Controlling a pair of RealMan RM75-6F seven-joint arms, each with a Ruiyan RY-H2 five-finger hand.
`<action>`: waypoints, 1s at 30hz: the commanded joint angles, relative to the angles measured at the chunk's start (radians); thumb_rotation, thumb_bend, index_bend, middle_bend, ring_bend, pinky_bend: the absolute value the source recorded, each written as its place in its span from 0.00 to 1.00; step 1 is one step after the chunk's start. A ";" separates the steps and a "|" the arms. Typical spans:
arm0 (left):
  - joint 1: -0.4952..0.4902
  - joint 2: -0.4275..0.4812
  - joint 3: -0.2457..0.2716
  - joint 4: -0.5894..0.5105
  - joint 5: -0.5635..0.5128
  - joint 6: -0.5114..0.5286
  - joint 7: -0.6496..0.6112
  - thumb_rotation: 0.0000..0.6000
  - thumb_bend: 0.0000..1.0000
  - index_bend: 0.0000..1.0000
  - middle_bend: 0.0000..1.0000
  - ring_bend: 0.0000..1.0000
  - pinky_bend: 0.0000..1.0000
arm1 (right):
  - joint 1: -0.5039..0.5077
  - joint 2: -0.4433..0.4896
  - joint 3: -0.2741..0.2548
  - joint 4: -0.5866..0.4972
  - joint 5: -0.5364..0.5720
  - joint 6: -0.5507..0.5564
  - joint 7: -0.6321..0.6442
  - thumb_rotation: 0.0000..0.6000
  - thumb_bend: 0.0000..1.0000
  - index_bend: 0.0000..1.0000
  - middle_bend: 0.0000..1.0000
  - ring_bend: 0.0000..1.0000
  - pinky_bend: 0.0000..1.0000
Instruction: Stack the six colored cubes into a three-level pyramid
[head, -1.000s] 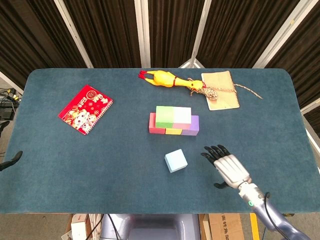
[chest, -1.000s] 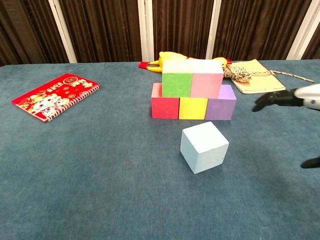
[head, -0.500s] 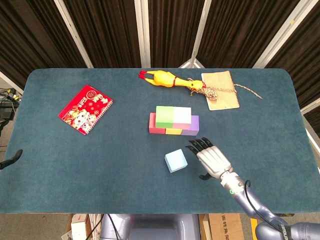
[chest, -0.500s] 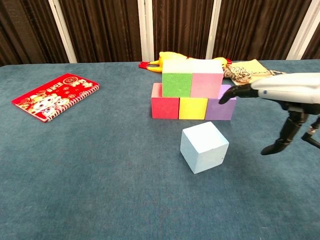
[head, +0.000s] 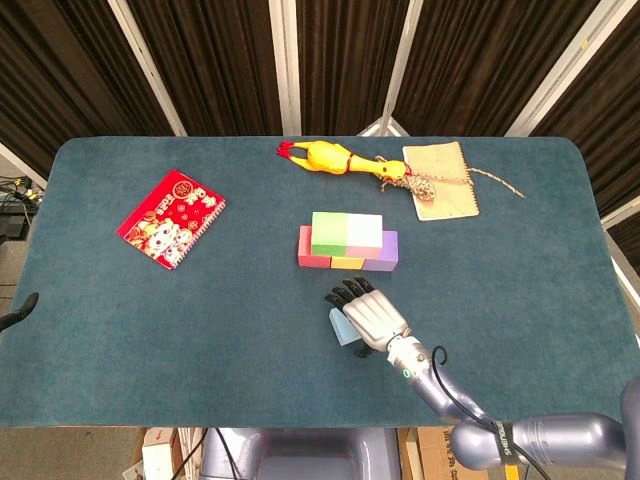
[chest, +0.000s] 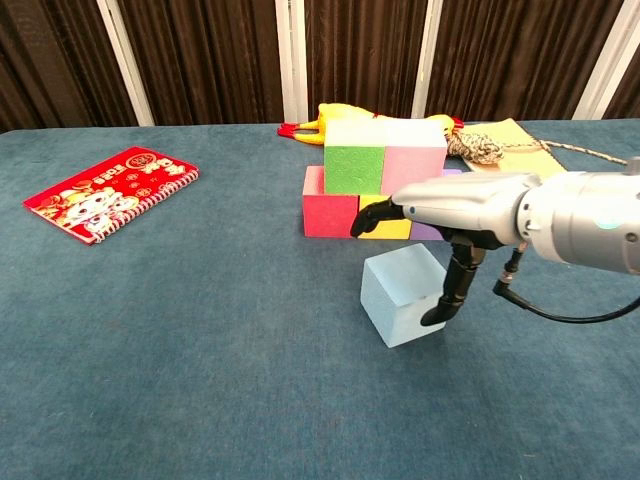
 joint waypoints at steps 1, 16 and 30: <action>0.002 0.000 -0.006 0.003 -0.005 -0.004 -0.003 1.00 0.24 0.17 0.06 0.02 0.03 | 0.015 -0.013 0.003 0.007 0.015 0.013 -0.013 1.00 0.16 0.17 0.17 0.04 0.00; 0.005 0.004 -0.017 -0.001 -0.004 -0.028 -0.013 1.00 0.24 0.18 0.06 0.02 0.03 | 0.042 0.002 -0.023 0.015 0.065 0.047 -0.024 1.00 0.20 0.27 0.25 0.06 0.00; 0.009 -0.002 -0.029 -0.009 -0.012 -0.032 -0.009 1.00 0.24 0.18 0.05 0.02 0.03 | 0.053 -0.023 -0.033 0.064 0.043 0.019 0.027 1.00 0.27 0.29 0.27 0.08 0.00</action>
